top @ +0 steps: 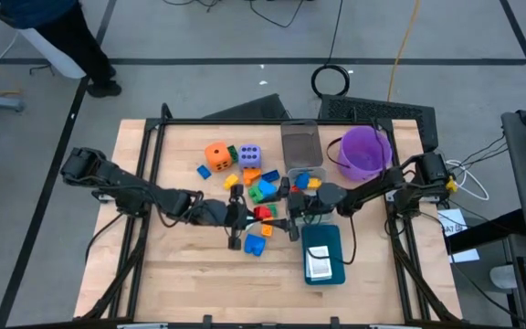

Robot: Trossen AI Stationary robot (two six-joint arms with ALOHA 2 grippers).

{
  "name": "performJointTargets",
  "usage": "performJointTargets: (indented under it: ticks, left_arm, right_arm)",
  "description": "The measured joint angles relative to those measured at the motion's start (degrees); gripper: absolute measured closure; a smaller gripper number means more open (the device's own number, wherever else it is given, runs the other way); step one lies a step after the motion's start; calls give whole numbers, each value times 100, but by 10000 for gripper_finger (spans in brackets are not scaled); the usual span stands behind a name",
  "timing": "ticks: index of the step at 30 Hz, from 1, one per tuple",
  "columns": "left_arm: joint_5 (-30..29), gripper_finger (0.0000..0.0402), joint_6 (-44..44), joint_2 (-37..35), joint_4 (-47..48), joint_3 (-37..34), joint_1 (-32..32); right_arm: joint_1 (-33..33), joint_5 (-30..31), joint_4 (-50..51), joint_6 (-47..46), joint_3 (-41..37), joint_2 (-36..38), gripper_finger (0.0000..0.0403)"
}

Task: Pick & Place Toys
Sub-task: Put the red game piece into the gray bin

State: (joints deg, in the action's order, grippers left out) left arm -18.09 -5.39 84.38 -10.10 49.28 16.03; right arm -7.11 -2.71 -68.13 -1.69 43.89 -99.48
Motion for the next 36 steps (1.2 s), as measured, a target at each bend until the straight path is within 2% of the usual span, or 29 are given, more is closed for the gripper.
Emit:
performJointTargets:
  ticks: [7, 14, 18, 22, 26, 31, 36]
  left_arm:
    - [43, 364, 153, 0, -62, 0, -37]
    - [53, 384, 328, 0, -84, 0, -30]
    - [44, 381, 1010, 0, -78, 0, -32]
    - [37, 335, 1244, 0, -78, 0, -32]
    - [6, 266, 1246, -7, -72, 0, -26]
    - [-46, 191, 1246, -11, -67, 0, 24]
    - [-39, 154, 1195, -3, -33, -7, 24]
  right_arm:
    - [-46, 29, 496, 133, 224, 2, 189]
    - [-44, 52, 497, 155, 224, 2, 276]
    - [-44, 59, 513, 136, 224, 2, 308]
    - [-44, -3, 521, 131, 224, 23, 308]
    - [-46, 8, 1138, 128, 222, 354, 305]
    - [-46, 385, 2589, 188, 222, 1172, 305]
    - [-44, 892, 4239, 245, 224, 2049, 305]
